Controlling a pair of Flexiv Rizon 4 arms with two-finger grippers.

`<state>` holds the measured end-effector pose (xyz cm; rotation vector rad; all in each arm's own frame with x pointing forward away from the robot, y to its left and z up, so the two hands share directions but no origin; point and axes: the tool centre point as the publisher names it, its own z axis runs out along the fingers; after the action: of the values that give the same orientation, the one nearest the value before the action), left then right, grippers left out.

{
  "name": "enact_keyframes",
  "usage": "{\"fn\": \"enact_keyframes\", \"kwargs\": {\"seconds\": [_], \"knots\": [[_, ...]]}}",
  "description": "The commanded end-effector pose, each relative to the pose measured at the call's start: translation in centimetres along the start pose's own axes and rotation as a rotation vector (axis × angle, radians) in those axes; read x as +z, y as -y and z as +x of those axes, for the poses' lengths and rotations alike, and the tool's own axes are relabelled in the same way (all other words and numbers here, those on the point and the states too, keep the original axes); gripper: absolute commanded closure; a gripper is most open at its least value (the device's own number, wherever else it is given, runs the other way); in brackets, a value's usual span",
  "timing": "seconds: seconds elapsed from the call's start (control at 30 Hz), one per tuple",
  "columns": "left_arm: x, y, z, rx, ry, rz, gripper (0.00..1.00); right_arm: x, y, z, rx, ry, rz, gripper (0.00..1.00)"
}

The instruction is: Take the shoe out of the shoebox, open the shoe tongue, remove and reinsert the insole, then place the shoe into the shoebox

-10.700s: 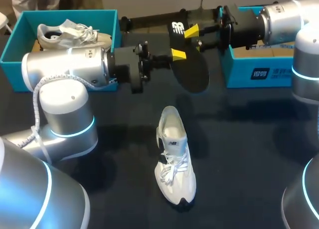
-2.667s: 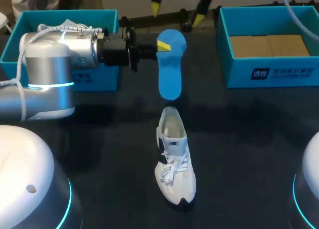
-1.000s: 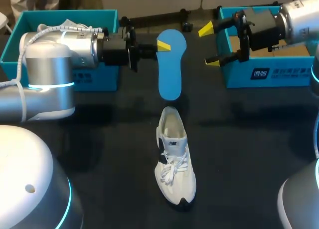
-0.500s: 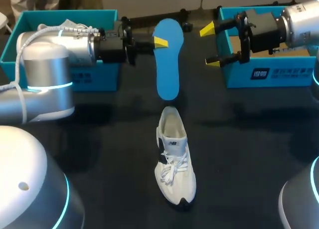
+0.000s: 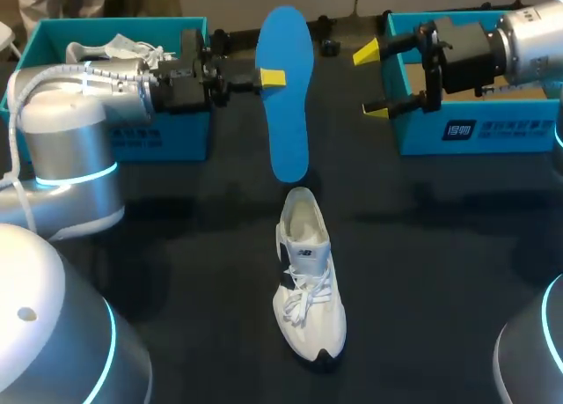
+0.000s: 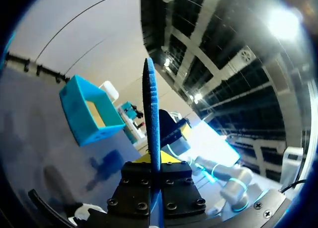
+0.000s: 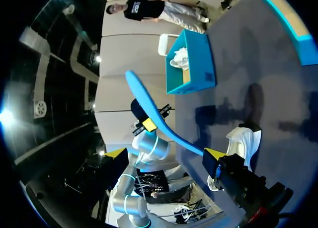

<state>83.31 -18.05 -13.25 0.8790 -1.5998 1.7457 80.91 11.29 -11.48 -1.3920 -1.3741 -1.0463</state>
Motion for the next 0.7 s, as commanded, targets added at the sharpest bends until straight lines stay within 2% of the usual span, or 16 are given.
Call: {"fn": "enact_keyframes", "kwargs": {"seconds": [0.03, 0.1, 0.13, 0.6, 0.7], "knots": [[0.20, -1.16, 0.36, 0.920, 0.007, 0.111, 1.00, 0.19, -0.14, 0.02, 0.001, 0.003, 0.001, 0.00], [0.18, -1.32, 0.12, 1.091, 0.016, 0.127, 1.00, 0.19, -0.14, 0.02, 0.001, 0.003, 0.001, 0.00], [0.20, -1.14, -0.37, 1.223, 0.037, 0.162, 1.00, 0.19, -0.14, 0.02, 0.001, 0.003, 0.001, 0.00], [0.21, -1.07, -0.47, 1.242, 0.043, 0.170, 1.00, 0.19, -0.14, 0.02, 0.001, 0.003, 0.001, 0.00], [-0.12, -1.09, 0.23, 1.386, -0.020, 0.141, 1.00, 0.19, -0.14, 0.02, 0.001, 0.003, 0.001, 0.00]]}}
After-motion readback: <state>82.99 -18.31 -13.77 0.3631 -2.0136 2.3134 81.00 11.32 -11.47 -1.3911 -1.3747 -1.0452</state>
